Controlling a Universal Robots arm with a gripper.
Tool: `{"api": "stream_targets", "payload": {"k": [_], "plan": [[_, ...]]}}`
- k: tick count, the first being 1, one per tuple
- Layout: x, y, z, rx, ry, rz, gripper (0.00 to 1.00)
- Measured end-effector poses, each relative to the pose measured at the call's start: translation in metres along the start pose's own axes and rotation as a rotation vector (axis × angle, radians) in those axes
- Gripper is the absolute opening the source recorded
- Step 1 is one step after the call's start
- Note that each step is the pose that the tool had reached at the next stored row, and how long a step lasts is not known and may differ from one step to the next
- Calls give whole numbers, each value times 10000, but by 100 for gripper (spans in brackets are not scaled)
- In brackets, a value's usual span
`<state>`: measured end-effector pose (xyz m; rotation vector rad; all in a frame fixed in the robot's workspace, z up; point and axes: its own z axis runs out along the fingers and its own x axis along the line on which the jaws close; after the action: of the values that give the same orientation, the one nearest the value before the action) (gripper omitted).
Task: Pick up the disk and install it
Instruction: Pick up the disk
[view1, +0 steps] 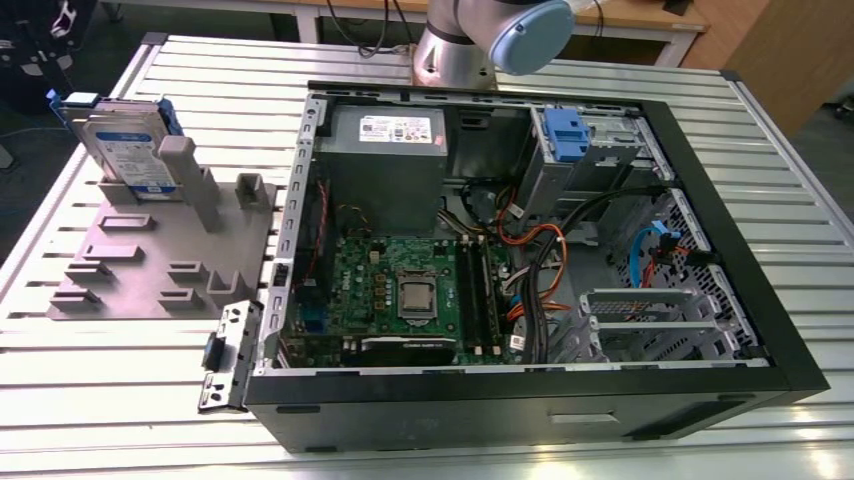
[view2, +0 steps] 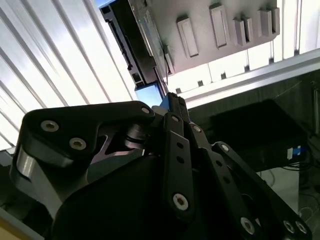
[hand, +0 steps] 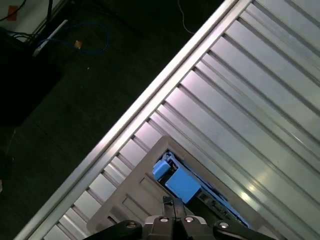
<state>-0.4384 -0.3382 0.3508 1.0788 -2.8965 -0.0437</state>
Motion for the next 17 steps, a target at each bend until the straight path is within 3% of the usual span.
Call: {"api": "stream_targets", "payload": {"k": [17], "plan": [[0, 0, 0, 87, 103, -2332, 11]]}}
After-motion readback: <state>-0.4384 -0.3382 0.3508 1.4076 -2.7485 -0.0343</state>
